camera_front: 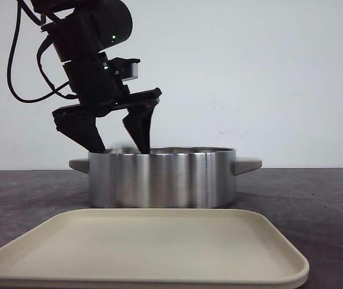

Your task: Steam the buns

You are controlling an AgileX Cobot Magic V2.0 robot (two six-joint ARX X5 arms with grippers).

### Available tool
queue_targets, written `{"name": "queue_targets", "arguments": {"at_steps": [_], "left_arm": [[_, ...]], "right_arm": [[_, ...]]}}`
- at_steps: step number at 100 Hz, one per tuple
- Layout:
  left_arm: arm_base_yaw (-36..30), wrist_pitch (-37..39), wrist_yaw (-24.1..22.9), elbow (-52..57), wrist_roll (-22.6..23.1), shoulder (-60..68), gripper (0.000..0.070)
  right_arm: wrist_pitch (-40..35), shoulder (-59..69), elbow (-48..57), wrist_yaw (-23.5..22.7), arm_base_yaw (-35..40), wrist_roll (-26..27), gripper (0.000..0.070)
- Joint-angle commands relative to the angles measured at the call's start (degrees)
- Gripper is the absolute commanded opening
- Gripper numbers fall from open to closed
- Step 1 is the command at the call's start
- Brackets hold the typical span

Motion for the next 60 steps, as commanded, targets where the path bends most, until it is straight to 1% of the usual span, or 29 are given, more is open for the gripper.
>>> {"name": "queue_targets", "arguments": {"at_steps": [1,9,13,15,18,24,27,32,40,51,60], "left_arm": [[-0.11,-0.79,-0.17,1.79,-1.07,1.03,0.0598],[-0.11,-1.75,0.26,2.80,-2.21,0.48,0.0596],[-0.11,-1.92,1.05,3.15,-2.62,-0.24,0.0581],[-0.11,-1.97,1.57,3.19,-2.78,-0.83,0.0559],[-0.11,-2.01,2.12,3.19,-3.06,-1.90,0.0493],[-0.15,-2.23,2.60,3.19,-3.67,-4.66,0.0310],[-0.20,-2.32,2.64,3.19,-4.20,-6.34,0.0232],[-0.26,-2.56,2.64,3.19,-4.63,-9.57,0.0133],[-0.42,-3.08,2.71,3.17,-4.48,-15.30,0.0007],[-1.03,-5.03,3.96,3.17,-2.25,-23.98,0.0000],[-1.88,-7.82,4.13,3.15,-0.61,-30.69,0.0000]], "right_arm": [[0.44,0.74,0.70,0.20,0.90,0.15,0.0001],[0.33,0.74,0.70,0.22,0.90,0.13,0.0001],[0.24,0.74,0.70,0.24,0.90,0.13,0.0001],[0.17,0.74,0.70,0.24,0.90,0.13,0.0001],[0.00,0.74,0.70,0.24,0.87,0.13,0.0001],[-0.28,0.74,0.68,0.28,0.74,0.11,0.0001],[-0.46,0.74,0.66,0.39,0.66,0.11,0.0001],[-0.90,0.74,0.46,0.96,0.31,0.09,0.0001],[-0.87,0.74,-0.83,2.54,-0.17,0.09,0.0007],[-0.61,0.74,-4.00,3.28,-0.79,0.11,0.0007],[1.53,0.74,-8.28,3.21,-0.90,0.11,0.0007]]}}
